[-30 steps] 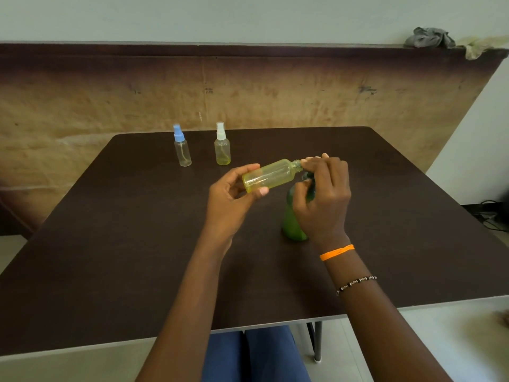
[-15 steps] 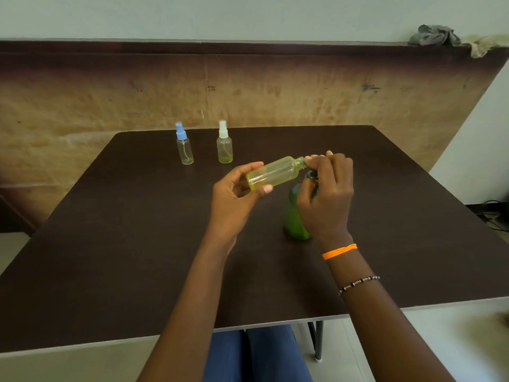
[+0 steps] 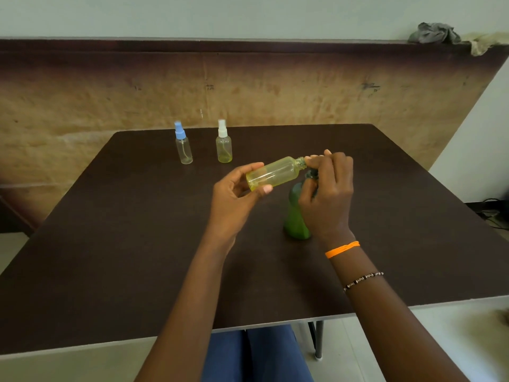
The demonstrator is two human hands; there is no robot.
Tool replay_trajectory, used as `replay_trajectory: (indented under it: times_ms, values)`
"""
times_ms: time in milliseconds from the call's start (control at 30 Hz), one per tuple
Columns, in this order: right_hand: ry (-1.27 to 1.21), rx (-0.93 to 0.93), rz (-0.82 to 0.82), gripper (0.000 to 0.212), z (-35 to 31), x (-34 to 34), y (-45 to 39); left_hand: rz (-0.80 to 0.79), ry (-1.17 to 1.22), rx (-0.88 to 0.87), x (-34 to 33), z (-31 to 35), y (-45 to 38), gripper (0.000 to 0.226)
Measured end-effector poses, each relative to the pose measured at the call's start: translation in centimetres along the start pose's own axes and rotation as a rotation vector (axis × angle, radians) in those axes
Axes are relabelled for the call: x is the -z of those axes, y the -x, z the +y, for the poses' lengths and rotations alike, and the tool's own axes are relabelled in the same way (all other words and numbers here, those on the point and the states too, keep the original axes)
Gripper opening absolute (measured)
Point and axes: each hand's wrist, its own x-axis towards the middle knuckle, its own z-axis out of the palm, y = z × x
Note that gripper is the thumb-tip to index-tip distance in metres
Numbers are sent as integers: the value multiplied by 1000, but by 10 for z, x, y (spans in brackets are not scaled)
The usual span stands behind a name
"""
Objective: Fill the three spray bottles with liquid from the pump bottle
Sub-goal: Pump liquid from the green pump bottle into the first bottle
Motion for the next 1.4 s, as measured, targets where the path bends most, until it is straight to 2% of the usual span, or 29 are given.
replay_trajectory:
  times_ms: [233,467,733,967,1200,1400]
  values:
    - [14,13,-86,19,-12,14,-14,0,30,0,-1,5,3,36]
    - [23,3,-20,25,-2,2,-4,11,16,7,-1,0,0,37]
    - [37,10,-76,16,-15,14,-13,5,37,5,0,4,2,35]
    - [-14,33,15,18,-2,2,-3,20,22,17,-3,-2,2,36]
    - [-7,11,-56,21,-10,13,-8,19,43,16,-2,0,3,35]
    - [54,69,-21,20,-7,10,-15,31,45,16,-4,-1,2,35]
